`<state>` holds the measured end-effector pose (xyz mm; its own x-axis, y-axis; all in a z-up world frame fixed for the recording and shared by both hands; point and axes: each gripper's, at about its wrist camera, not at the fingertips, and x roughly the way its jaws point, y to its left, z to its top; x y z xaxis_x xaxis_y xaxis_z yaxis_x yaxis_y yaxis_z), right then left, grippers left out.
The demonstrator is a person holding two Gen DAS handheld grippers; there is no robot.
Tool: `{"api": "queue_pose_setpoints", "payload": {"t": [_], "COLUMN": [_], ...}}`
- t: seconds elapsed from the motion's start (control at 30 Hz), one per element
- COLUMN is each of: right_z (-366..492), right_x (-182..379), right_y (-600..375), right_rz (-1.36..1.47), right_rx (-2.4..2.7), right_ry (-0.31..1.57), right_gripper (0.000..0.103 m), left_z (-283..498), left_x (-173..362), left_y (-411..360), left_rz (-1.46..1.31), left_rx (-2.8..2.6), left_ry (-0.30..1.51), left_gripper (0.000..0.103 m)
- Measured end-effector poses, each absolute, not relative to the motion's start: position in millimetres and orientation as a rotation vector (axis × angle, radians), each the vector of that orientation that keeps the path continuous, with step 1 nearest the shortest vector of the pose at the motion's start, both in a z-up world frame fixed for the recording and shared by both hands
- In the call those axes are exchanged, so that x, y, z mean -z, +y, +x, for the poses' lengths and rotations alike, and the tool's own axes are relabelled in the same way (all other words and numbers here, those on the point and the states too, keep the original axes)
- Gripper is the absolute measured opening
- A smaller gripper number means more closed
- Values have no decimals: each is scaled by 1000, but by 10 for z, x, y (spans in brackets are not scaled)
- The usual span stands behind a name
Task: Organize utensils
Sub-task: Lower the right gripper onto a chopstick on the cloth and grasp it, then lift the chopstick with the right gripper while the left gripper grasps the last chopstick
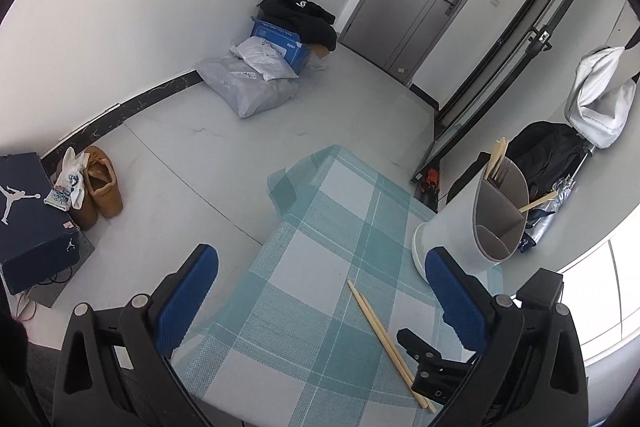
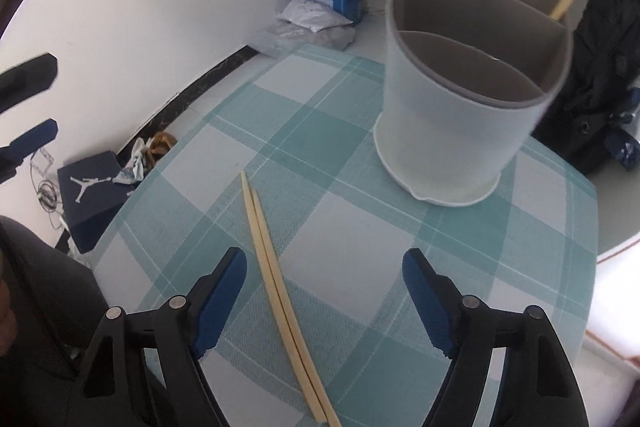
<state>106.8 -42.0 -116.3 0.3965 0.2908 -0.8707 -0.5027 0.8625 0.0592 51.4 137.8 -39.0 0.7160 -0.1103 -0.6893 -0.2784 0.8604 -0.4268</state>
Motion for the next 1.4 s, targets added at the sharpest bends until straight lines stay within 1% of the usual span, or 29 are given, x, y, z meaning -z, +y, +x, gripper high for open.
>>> {"api": "queue_pose_setpoints", "payload": {"t": [0.07,0.1,0.13,0.2,0.23,0.3,0.33,0.4,0.57,0.67,0.73,0.8,0.87,1.23,1.33,1.4], "right_z": [1102,1114,1133,1161,1163,1155,1144,1118,1043,1004,1024,1069,1114,990,984,992], "right_x": [1235,1264,1311,1380,1396,1373,1359,1337,1358,1343,1344,1359,1384,1357,1350,1347], "right_y": [-322,-300,-280,-266,-269,-272,-263,-234,-63,8,35,56,69,-464,-446,-367], "right_rz": [-265,-275,-282,-285,-278,-280,-295,-331,-446,-495,-481,-444,-434,-390,-414,-447], "right_rx": [-515,-511,-507,-508,-520,-534,-539,-558,-609,-630,-661,-699,-727,-645,-650,-658], "right_ry": [1038,1038,1047,1075,1080,1075,1073,1073,1096,1066,1086,1122,1140,1251,1233,1209], "right_gripper": [75,70,68,57,53,49,49,41,40,39,29,12,5,5,5,9], "left_z": [530,533,539,553,560,565,565,568,564,563,567,569,572,580,581,581], "left_x": [390,392,394,412,425,450,457,454,435,454,476,478,476,487,487,494], "left_y": [1415,1422,1436,1479,1498,1532,1544,1570,1601,1622,1645,1661,1666,1621,1601,1577], "left_rz": [-537,-535,-535,-546,-559,-584,-594,-607,-615,-618,-632,-644,-649,-646,-633,-616], "left_rx": [-110,-117,-121,-118,-116,-115,-116,-116,-125,-137,-140,-144,-147,-133,-141,-150], "left_ry": [782,783,783,790,796,805,808,810,803,808,815,816,815,833,833,836], "left_gripper": [102,102,102,102,102,102,102,102,102,102,102,102,102,102,102,102]}}
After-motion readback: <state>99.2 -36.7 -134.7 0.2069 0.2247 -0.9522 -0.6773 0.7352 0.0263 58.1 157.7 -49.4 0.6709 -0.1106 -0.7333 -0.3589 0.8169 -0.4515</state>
